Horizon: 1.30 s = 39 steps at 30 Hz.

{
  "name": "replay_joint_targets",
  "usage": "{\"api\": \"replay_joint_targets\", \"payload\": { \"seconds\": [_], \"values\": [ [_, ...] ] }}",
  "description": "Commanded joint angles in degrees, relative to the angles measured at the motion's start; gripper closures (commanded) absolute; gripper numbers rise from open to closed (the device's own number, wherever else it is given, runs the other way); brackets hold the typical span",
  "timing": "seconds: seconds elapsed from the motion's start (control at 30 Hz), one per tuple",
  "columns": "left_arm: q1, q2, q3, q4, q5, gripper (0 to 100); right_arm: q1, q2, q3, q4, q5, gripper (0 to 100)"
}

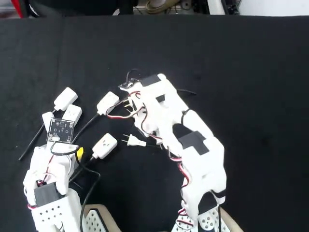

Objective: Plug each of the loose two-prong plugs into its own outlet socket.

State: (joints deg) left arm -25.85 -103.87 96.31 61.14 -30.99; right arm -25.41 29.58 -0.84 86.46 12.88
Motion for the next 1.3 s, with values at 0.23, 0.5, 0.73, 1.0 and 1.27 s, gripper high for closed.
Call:
{"api": "replay_joint_targets", "payload": {
  "seconds": [0.23, 0.5, 0.73, 1.0, 1.27],
  "values": [
    [-0.1, -0.4, 1.1, -0.6, -0.4, 68, 3.1, -0.8, -4.5, 6.1, 3.5, 81.9],
    [-0.1, -0.4, 1.1, -0.6, -0.4, 68, 3.9, -8.5, -0.7, 6.2, 3.3, 81.9],
    [0.0, -0.4, 1.1, -0.6, -0.4, 68, 3.9, -9.0, 4.5, 1.1, 3.2, 81.9],
    [0.0, -0.4, 1.1, -0.5, -0.4, 68, 3.9, -3.6, 2.9, 0.3, 3.2, 84.9],
    [0.0, -0.4, 1.1, -0.5, -0.4, 68, 3.9, 0.0, 0.4, 0.1, 3.2, 92.0]
  ]
}}
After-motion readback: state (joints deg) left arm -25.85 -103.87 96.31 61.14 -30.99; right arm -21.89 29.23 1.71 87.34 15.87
